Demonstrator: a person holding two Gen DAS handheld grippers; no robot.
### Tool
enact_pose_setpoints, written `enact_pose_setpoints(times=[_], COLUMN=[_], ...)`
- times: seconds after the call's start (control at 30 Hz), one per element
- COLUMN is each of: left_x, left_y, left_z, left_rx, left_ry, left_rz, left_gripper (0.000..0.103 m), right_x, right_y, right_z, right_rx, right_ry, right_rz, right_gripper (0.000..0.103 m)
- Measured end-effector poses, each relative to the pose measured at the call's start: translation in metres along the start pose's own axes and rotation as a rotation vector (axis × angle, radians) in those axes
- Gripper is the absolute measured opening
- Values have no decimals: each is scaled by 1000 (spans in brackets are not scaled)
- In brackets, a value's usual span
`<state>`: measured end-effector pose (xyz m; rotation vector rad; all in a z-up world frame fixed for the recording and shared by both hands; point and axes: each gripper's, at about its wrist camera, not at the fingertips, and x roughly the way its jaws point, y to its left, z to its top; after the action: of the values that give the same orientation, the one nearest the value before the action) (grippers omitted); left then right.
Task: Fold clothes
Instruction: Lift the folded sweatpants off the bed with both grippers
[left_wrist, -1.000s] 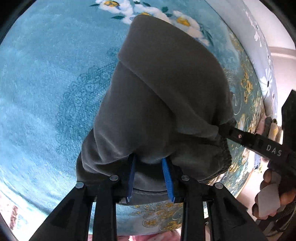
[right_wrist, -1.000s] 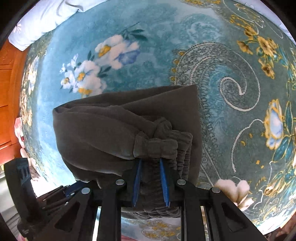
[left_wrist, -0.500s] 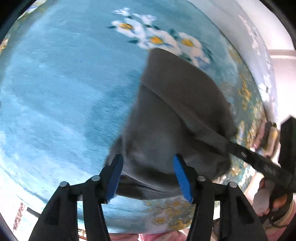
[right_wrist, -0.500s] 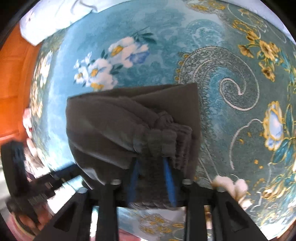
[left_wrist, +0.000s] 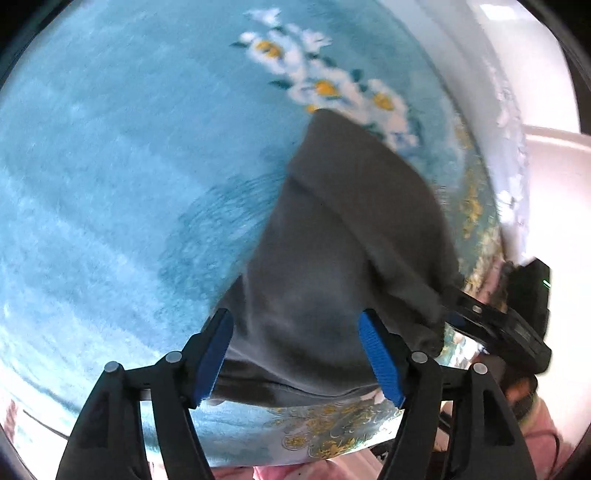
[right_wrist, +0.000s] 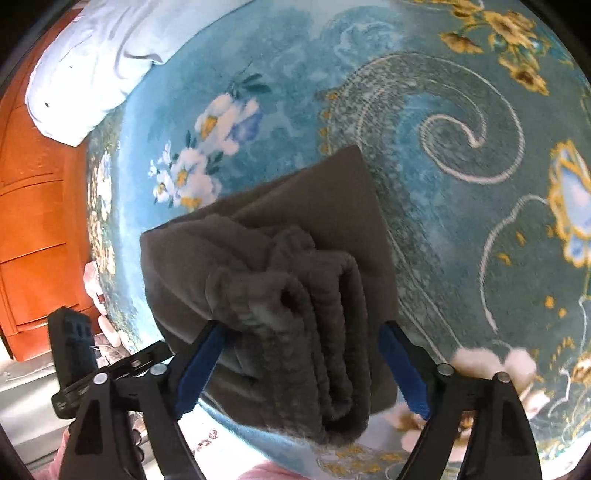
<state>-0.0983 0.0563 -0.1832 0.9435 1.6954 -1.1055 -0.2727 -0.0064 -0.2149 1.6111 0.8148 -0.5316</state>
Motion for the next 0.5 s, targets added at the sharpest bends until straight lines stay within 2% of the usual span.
enact_pose_setpoints(times=[0.1, 0.27, 0.5], left_x=[8, 32, 49], left_y=[-5, -11, -17], left_z=[9, 21, 27], left_rx=[25, 3, -22], left_ry=[18, 50, 50], left_rz=[-18, -48, -44], left_gripper=[73, 74, 82], right_x=[8, 12, 25], right_y=[-9, -16, -9], right_z=[5, 10, 13], right_rx=[-1, 15, 15], right_ry=[28, 56, 67], right_rz=[13, 76, 72], right_gripper=[103, 103, 103])
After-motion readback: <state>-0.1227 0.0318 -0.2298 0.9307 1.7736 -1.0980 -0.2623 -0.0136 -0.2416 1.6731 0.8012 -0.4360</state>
